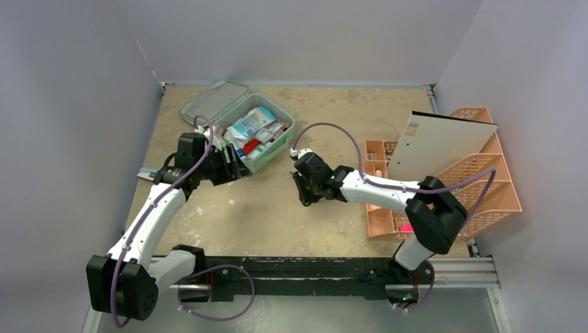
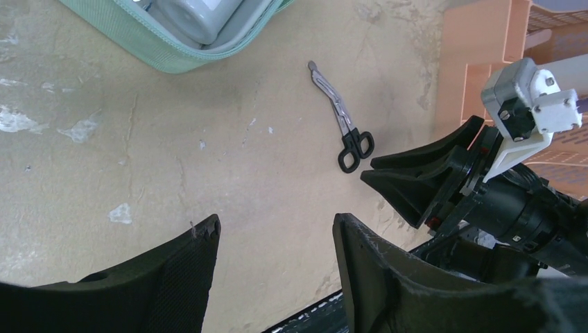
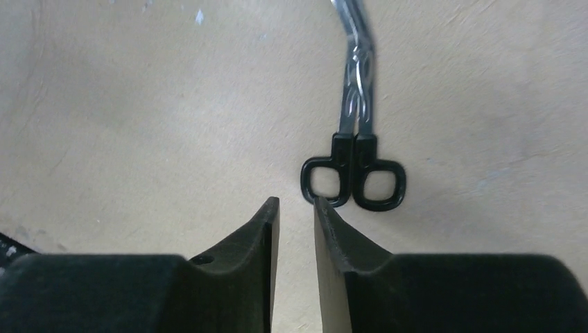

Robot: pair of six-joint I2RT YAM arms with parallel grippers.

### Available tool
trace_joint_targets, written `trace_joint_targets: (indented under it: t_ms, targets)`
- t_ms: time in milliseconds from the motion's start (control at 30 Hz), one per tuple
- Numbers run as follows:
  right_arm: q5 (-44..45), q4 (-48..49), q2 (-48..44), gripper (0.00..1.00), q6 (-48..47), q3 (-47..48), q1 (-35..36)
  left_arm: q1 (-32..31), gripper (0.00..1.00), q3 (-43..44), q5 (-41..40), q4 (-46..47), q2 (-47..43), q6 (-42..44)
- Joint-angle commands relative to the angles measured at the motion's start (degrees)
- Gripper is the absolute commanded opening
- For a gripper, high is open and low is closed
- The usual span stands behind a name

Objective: Organize the medicine kit
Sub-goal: Move the scissors to the center of the board.

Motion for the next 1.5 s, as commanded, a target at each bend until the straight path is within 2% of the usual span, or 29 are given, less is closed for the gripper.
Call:
trace_joint_targets:
  t_ms: [0,167,333,567,700,800,900,1067,1167,1300,1467]
  targets:
    - [7.12,-2.81,1.13,0.31,-3.21,4.64,-0.71,0.33,0.59,-0.60,2.22,4.11,-0.71,-1.43]
    - [6.24,-1.33,3.55,0.49,-3.44,5.53,-3.60,0.37,0.59,-1.34,2.28,4.21,-0.77,-1.50]
    - [4.48,-1.56,5.83,0.54,-4.19,5.58,-5.26,0.31,0.58,-1.12,1.58,3.06,-1.17,-0.47]
    - [-2.78,-1.38,6.29,0.62,-4.69,3.28,-5.87,0.36,0.57,-0.90,0.77,2.66,-1.38,0.28]
    - [-5.57,0.45,5.21,0.60,-4.62,1.61,-5.65,0.37,0.57,0.16,-1.25,1.67,-0.96,1.25]
    - [-11.74,3.56,5.13,0.56,-1.06,-0.22,-4.68,0.37,0.57,0.31,-0.58,2.22,-0.30,0.83]
    - [-13.25,6.16,5.62,0.54,2.40,-0.36,-2.38,0.37,0.58,0.39,1.61,3.00,0.59,-0.20]
    - [-18.32,12.67,7.13,0.50,9.03,0.36,0.58,0.87,0.58,0.06,0.67,3.08,0.18,-0.41]
    - [-20.61,14.58,8.31,0.47,9.96,2.08,1.38,1.37,0.58,-0.12,0.53,2.88,0.30,-0.49]
    - [-20.76,11.00,7.65,0.46,8.68,4.83,1.44,1.52,0.58,-1.19,1.22,3.65,0.37,-0.72]
    - [-13.11,7.50,2.86,0.39,6.03,5.23,-1.46,1.52,0.60,-1.86,5.28,3.93,1.59,1.60]
